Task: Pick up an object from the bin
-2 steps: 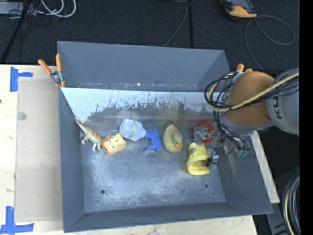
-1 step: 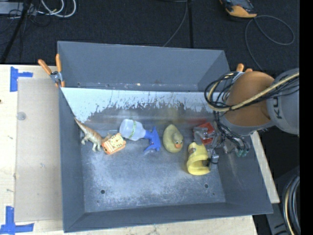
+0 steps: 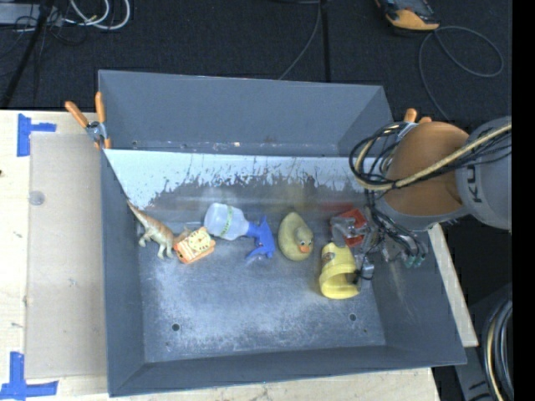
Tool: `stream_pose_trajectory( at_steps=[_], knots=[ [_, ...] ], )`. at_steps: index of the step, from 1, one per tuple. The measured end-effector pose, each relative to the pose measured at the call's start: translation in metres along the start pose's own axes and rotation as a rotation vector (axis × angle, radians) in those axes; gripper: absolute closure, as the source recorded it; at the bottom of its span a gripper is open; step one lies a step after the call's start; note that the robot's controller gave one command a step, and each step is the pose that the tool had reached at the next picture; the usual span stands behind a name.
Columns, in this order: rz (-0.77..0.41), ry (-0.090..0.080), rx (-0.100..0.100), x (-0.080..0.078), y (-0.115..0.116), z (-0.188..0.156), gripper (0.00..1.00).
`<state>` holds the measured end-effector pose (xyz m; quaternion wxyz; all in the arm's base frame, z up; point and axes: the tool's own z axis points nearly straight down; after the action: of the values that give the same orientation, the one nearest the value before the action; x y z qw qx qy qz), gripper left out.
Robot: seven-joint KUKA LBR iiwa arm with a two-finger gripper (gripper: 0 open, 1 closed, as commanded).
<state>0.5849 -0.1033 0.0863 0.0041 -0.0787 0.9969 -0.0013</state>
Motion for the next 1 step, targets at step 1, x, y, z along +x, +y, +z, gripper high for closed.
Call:
stream_pose_trajectory(
  at_steps=[1],
  knots=[
    [0.000, 0.000, 0.000, 0.0000, 0.0000, 0.0000, 1.00]
  ],
)
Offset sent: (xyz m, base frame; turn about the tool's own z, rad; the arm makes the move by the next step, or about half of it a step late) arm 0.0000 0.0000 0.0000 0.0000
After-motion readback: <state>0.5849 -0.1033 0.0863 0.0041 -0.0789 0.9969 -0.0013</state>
